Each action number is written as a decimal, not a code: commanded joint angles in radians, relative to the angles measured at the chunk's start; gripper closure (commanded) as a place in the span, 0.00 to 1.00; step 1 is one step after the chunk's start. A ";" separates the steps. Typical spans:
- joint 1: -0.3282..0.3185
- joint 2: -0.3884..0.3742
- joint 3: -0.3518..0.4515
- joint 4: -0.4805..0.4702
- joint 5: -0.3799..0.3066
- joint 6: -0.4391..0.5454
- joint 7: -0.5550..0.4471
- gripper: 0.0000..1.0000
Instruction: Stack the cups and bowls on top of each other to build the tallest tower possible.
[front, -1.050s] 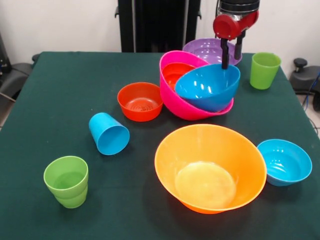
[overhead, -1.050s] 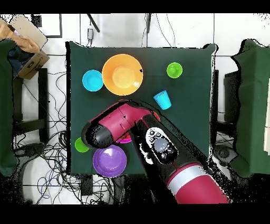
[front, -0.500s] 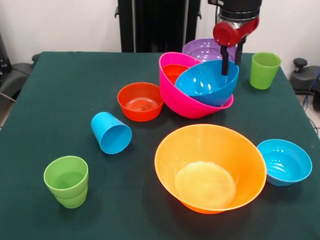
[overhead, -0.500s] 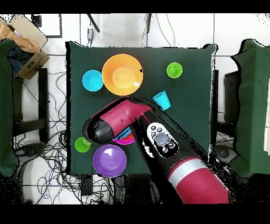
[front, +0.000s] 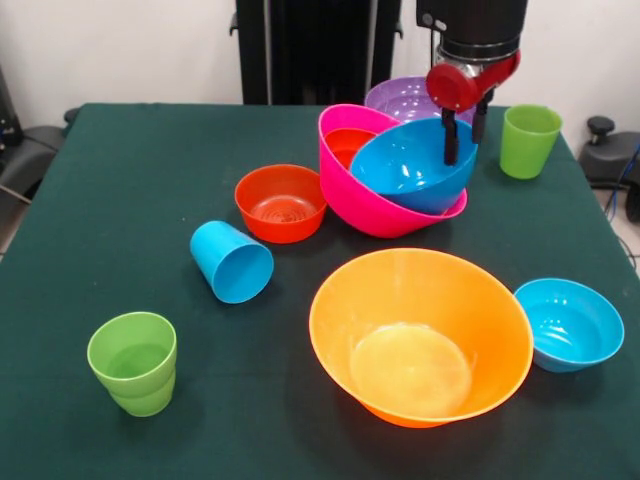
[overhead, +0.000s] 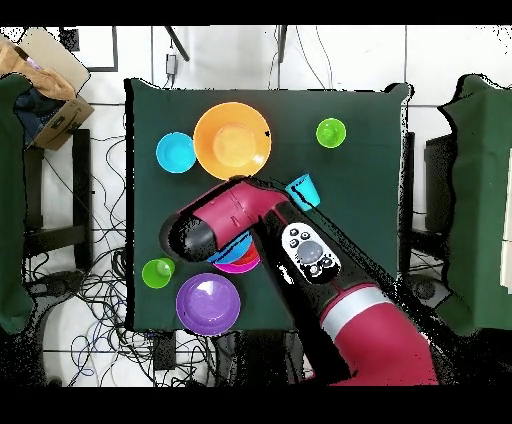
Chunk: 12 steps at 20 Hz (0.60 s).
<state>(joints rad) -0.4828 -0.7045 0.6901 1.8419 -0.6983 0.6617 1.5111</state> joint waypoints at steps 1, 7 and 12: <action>0.004 0.087 -0.008 -0.095 -0.082 0.128 -0.225 0.00; 0.055 0.113 -0.096 -0.137 -0.216 0.127 -0.187 0.00; -0.005 0.087 -0.021 -0.135 -0.092 0.172 -0.215 0.00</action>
<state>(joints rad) -0.4661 -0.6280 0.6740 1.7664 -0.7864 0.6825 1.5111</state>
